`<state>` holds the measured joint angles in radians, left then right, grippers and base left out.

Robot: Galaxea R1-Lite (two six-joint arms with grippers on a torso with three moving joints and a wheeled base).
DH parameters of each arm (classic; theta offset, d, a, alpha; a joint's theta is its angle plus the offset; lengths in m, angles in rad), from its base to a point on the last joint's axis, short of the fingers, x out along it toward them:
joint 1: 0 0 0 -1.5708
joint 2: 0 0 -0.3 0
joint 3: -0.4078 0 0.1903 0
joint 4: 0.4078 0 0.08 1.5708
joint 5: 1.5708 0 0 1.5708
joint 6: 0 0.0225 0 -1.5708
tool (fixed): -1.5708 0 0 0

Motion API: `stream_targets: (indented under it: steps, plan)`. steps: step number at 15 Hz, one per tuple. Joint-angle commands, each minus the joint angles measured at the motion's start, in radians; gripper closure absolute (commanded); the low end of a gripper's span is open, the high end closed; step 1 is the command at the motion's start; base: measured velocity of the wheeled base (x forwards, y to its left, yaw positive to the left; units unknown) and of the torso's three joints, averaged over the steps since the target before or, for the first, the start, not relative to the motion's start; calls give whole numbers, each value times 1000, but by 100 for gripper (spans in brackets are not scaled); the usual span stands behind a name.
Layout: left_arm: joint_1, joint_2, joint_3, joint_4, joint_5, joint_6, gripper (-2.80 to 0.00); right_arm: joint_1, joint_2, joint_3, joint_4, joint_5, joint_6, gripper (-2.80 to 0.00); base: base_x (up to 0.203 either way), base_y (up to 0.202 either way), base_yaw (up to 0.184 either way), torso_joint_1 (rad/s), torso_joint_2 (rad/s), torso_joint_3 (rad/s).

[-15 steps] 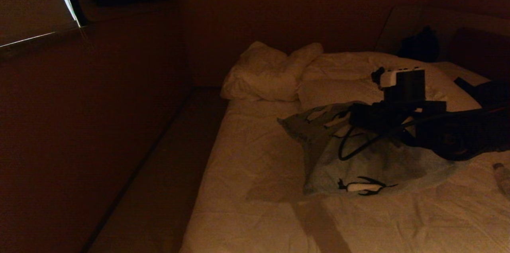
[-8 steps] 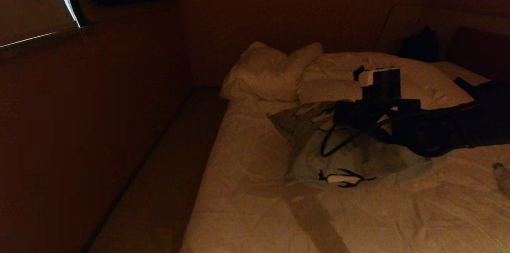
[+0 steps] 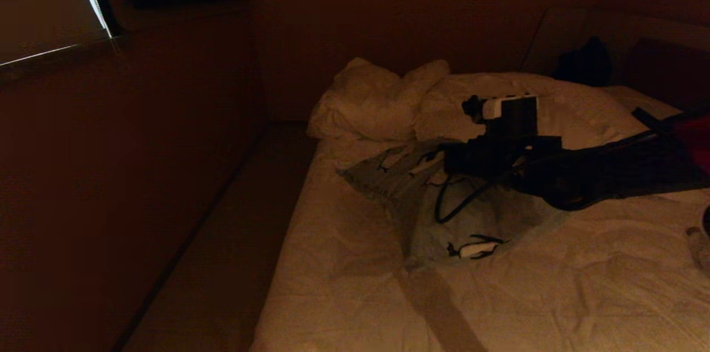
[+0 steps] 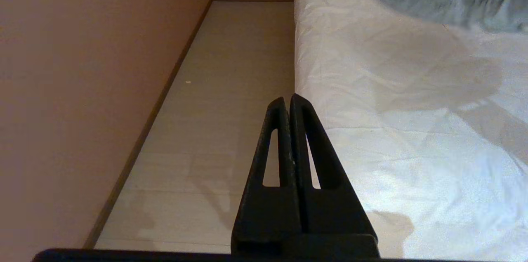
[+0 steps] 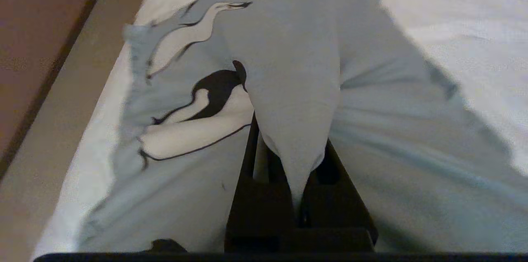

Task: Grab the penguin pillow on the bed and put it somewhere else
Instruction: Place the pillow at the end of the bed

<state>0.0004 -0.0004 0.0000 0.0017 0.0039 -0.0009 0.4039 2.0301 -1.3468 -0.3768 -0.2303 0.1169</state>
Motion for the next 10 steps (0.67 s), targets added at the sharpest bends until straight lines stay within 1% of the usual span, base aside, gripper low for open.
stream_targets:
  steps: [1,4,8,10]
  plan:
    - [1,0,0,0,1,-1,0,-5,92,-29,-2,454,-52,0,0,0,0,0,0,0]
    - [1,0,0,0,1,-1,0,-26,214,-67,-1,474,-115,0,0,0,0,0,0,0]
    - [0,0,0,0,1,1,0,-63,302,-71,-1,474,-210,0,0,0,0,0,0,0]
    - [0,0,0,0,1,-1,0,-76,308,-66,-1,474,-221,0,0,0,0,0,0,0]
